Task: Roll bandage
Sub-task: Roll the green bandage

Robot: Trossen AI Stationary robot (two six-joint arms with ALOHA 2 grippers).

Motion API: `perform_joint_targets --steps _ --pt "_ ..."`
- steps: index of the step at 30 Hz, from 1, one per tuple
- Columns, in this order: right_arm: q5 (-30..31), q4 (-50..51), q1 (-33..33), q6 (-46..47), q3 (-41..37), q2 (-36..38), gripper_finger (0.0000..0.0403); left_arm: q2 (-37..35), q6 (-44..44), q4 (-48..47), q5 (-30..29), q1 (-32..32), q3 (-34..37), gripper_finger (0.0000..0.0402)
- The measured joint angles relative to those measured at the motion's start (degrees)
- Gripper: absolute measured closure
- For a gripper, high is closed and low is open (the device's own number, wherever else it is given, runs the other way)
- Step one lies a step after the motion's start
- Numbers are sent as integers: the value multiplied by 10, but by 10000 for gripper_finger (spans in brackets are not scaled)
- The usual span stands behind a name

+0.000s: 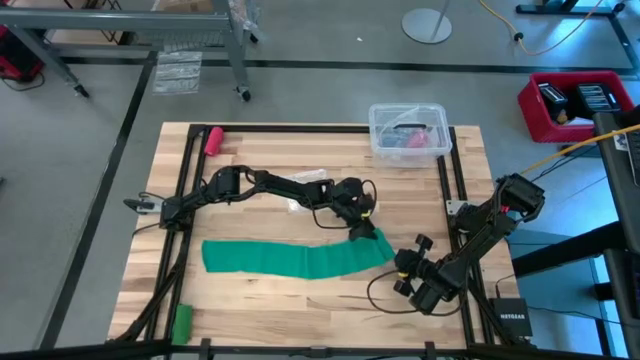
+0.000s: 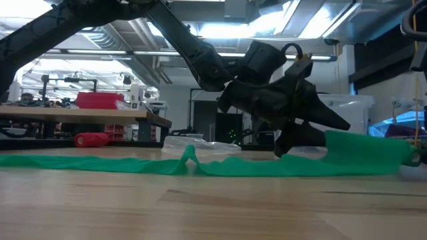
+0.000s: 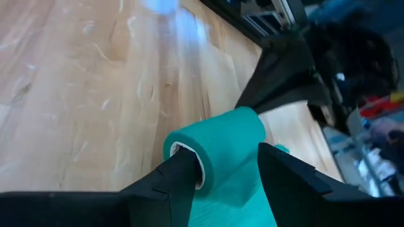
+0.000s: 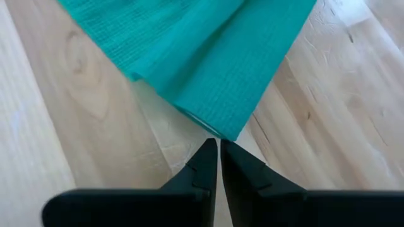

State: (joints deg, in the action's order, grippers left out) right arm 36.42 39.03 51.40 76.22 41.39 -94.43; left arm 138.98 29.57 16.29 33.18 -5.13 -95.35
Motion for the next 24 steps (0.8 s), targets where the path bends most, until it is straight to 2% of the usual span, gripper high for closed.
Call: perform_joint_targets --steps 4,8,16,21,24 --pt "0 0 0 -16 0 0 375 0 43 12 -9 0 0 243" --pt "-1 0 0 -28 0 0 375 0 26 7 -9 2 0 260" --pt "-5 3 0 -29 0 0 375 1 -36 6 18 4 1 386" --pt "-23 21 0 -24 12 0 375 -2 -49 1 19 9 1 387" --pt "-43 81 4 -10 44 1 375 -20 -78 -25 12 15 2 396"
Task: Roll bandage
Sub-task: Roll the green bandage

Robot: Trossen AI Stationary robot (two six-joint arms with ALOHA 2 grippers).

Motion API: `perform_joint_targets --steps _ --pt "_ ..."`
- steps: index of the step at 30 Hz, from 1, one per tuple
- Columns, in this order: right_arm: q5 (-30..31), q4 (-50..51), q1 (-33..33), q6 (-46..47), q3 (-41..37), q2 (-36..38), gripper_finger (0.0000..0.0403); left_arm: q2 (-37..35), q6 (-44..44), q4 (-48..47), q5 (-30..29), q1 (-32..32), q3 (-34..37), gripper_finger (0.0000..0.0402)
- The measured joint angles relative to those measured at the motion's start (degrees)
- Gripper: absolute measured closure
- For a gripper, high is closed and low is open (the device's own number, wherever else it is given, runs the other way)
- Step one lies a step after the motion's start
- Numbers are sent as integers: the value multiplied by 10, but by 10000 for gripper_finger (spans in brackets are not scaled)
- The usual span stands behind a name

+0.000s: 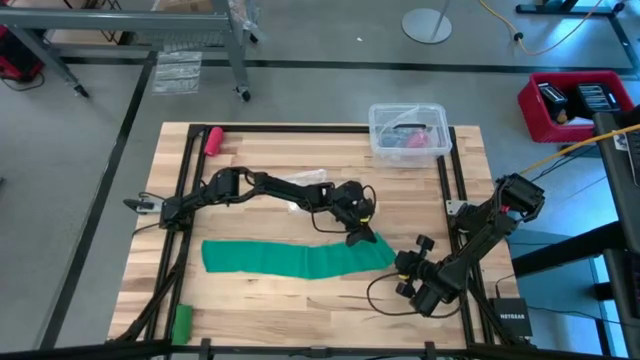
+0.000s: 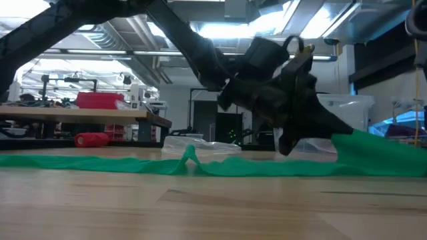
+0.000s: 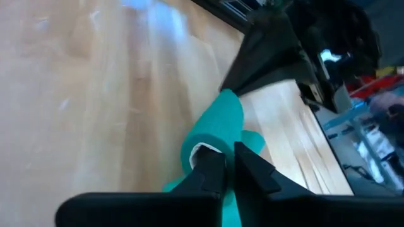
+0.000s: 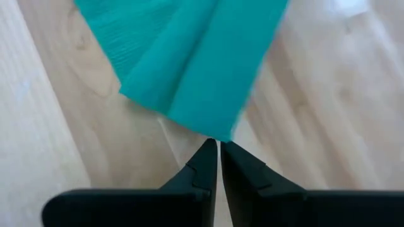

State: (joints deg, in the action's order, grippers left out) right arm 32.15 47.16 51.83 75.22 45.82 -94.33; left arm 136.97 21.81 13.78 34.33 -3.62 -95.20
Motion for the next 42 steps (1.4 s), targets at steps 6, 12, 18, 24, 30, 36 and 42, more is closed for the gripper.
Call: perform_joint_targets --steps 6,12,18,24,30,36,42 --pt "32 118 62 87 73 23 375 -90 -98 -83 -72 21 0 398" --pt "192 99 117 171 83 32 375 -194 -212 -112 -155 49 0 398" --pt "340 67 116 193 79 32 375 -295 -306 -158 -267 69 -1 397" --pt "515 54 80 171 92 32 375 -369 -374 -194 -333 87 -1 398" --pt "476 22 78 203 81 32 362 -423 -400 -227 -400 114 -1 398" --pt "453 -167 78 165 71 31 284 -447 -405 -270 -433 176 -1 398" --pt "462 -363 73 -59 94 31 206 -492 -428 -211 -487 240 -2 399"
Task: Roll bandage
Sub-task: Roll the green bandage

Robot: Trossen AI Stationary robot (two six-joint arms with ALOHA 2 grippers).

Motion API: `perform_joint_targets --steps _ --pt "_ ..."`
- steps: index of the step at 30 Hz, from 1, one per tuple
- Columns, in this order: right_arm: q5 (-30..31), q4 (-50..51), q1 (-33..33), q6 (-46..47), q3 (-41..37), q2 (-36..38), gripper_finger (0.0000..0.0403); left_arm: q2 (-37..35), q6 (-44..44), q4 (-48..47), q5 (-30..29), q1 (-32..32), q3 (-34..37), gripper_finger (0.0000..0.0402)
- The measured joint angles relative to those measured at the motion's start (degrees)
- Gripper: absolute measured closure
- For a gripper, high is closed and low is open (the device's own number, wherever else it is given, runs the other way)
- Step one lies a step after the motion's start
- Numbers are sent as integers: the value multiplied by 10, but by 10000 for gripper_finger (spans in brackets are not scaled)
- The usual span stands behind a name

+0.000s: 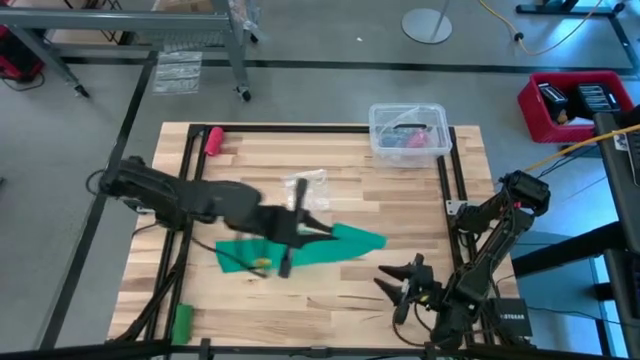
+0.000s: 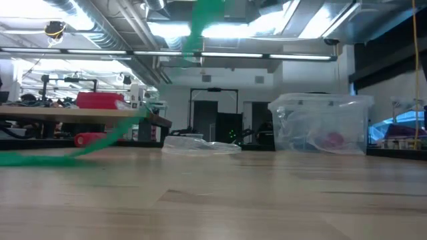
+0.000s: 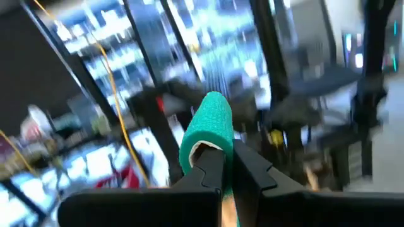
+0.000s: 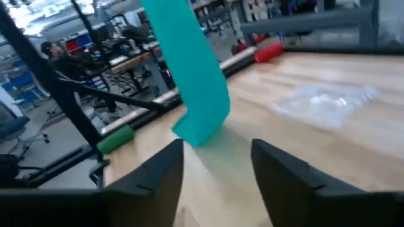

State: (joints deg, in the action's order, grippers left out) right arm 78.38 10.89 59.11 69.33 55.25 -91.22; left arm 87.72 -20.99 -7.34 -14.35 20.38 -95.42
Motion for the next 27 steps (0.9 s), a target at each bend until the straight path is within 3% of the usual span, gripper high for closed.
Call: perform_joint_targets --steps 4,8,12,19,24,27 --pt "15 -90 1 -166 40 0 181 -13 8 6 -10 19 0 397" --pt "-14 -147 -9 -323 78 0 177 -12 -5 34 -11 30 1 399" --pt "-50 -145 -40 -406 105 0 181 -13 -18 83 -33 29 1 397" --pt "-125 -134 -101 -550 116 8 193 -15 -128 157 -82 18 0 399" --pt "-113 -75 -107 -688 149 94 194 -15 -200 168 -121 18 -39 395" --pt "-102 6 -107 -716 170 159 194 -16 -215 141 -132 18 -62 394"
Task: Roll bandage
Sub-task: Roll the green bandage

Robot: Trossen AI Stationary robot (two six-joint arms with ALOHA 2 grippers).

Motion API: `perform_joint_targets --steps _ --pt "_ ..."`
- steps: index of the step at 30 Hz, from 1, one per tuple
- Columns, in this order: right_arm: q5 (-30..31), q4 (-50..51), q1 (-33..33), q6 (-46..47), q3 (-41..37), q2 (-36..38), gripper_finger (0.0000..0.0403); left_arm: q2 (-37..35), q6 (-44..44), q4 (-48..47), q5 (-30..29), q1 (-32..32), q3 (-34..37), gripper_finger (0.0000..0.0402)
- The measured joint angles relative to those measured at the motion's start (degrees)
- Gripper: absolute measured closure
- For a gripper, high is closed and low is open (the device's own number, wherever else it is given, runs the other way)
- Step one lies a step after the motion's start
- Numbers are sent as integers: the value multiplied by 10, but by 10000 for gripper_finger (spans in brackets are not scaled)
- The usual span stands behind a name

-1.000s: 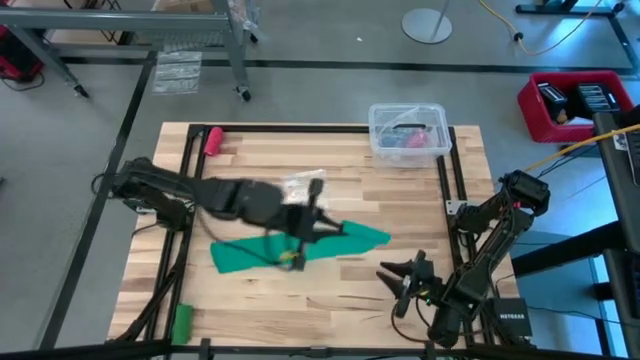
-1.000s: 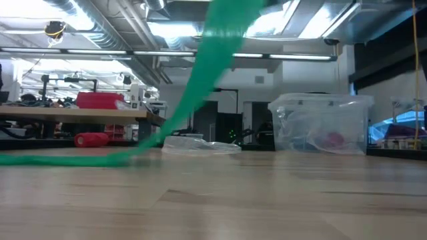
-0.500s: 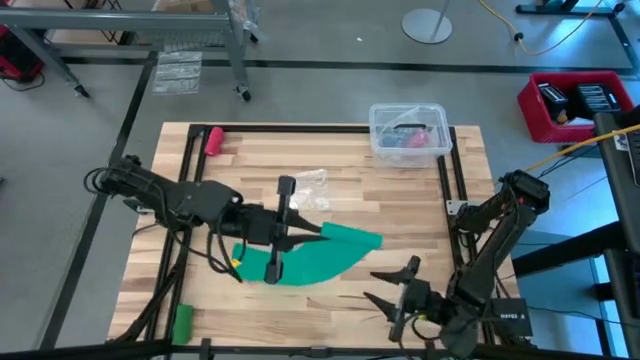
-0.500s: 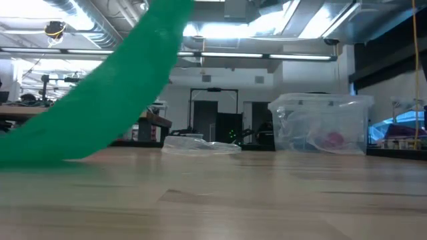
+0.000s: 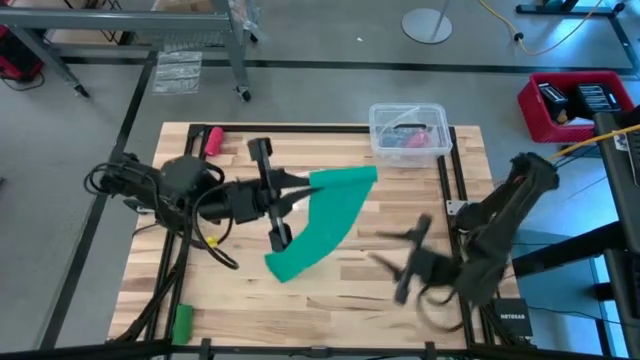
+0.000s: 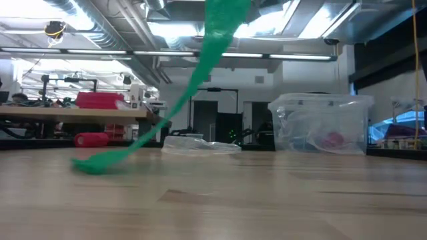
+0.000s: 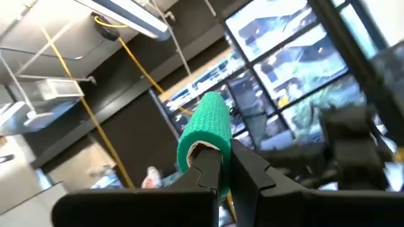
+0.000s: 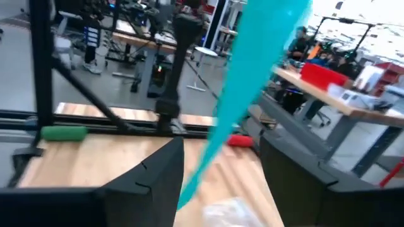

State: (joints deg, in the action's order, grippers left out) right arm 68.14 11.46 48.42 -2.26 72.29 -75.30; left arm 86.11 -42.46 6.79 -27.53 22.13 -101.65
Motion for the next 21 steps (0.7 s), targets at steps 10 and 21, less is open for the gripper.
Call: perform_joint_targets --steps 10,21 --pt "-67 127 -1 112 -3 80 194 1 48 -93 -1 15 -1 393" --pt "-225 -162 -82 -21 -99 27 194 1 46 -90 -1 36 -1 393"
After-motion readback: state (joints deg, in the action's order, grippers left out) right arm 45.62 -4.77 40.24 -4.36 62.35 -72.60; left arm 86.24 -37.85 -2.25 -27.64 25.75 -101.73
